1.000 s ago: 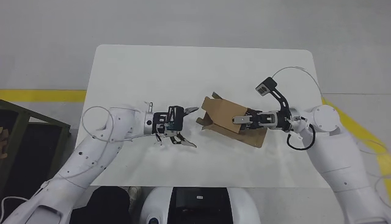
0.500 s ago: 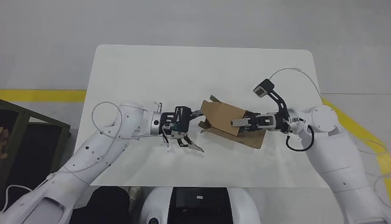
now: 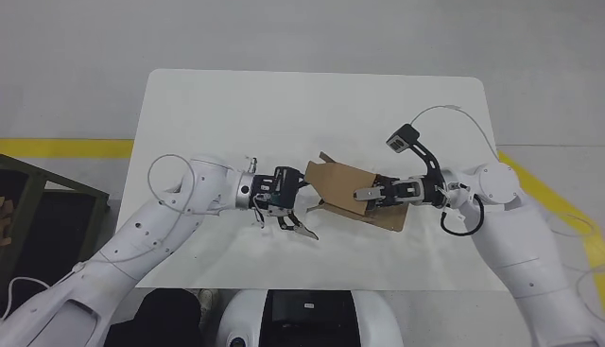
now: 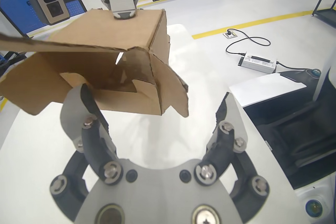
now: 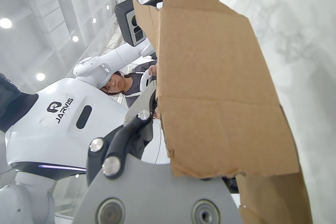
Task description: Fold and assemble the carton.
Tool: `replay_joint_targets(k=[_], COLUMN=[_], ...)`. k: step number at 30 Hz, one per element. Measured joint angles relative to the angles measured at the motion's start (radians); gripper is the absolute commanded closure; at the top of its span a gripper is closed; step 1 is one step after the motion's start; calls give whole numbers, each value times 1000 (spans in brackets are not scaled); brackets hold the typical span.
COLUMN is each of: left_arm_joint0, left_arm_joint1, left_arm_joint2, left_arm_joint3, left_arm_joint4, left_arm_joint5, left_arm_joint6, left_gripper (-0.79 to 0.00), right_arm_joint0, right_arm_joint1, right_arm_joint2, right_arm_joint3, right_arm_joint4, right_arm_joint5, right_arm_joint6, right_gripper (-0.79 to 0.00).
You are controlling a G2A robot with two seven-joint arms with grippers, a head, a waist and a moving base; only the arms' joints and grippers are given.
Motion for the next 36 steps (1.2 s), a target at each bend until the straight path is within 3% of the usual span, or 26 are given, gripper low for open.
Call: replay_joint_targets(k=[4, 7, 23, 36], left_arm_joint0=[-4, -7, -19, -44], left_arm_joint1=[0, -1, 1, 5], left_arm_joint2=[7, 13, 42, 100], left_arm_joint3=[4, 6, 42, 77], left_arm_joint4=[1, -2, -40, -109], left_arm_joint5=[0, 0, 0, 0], left_arm_joint6=[15, 33, 99, 166], left_gripper=[-773, -674, -665, -483], right_arm_joint0=[0, 0, -1, -9], right_arm_joint1=[-1, -2, -4, -1], right_arm_joint2=[-5, -10, -16, -6], right_arm_joint3=[0, -1, 9, 5], right_arm_joint4=[6, 13, 45, 56], right_arm_joint5=[2, 2, -2, -2], right_arm_joint6=[2, 3, 10, 19], right_gripper=[0, 0, 0, 0])
